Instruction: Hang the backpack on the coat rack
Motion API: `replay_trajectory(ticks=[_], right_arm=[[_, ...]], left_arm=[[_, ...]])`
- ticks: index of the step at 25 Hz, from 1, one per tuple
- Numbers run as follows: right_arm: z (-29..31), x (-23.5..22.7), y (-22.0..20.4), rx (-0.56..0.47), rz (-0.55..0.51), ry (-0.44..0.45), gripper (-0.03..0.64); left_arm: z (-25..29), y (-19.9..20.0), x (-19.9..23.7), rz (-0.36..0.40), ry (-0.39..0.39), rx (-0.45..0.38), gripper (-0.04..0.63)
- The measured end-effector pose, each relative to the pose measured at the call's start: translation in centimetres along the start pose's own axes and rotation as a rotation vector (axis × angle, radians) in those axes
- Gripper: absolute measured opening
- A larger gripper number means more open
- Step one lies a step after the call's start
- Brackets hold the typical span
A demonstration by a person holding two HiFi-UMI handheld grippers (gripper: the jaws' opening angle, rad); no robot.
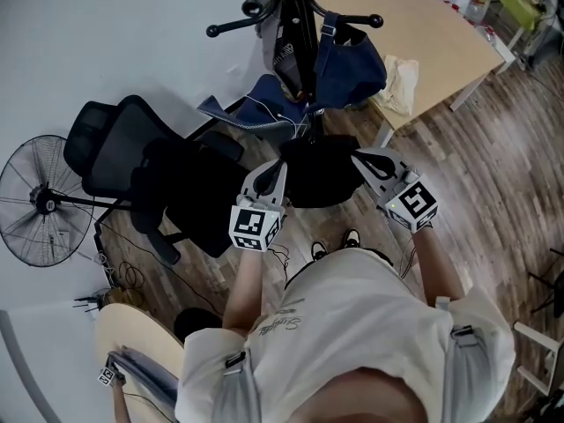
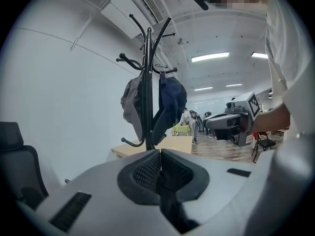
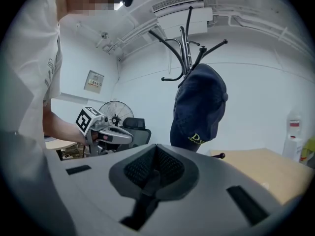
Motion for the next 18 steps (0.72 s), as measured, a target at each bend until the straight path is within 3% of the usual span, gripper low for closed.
replay_trajectory(ticks=[18], right_arm=[[-0.02, 0.73, -1.01, -0.005, 0.063, -0.017, -0.006]], left_arm=[[-0.39, -0.96, 0.43, -0.009, -0.006, 0.019, 0.018]])
Point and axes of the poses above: the fingertips, and each gripper's own axes: z forward along the fingers, x to its left, y out of its top, the point moved 8 cm from there along -z, backward along the fingers, and after that the axes turned 4 degrees about z, right-handed, at the moved point
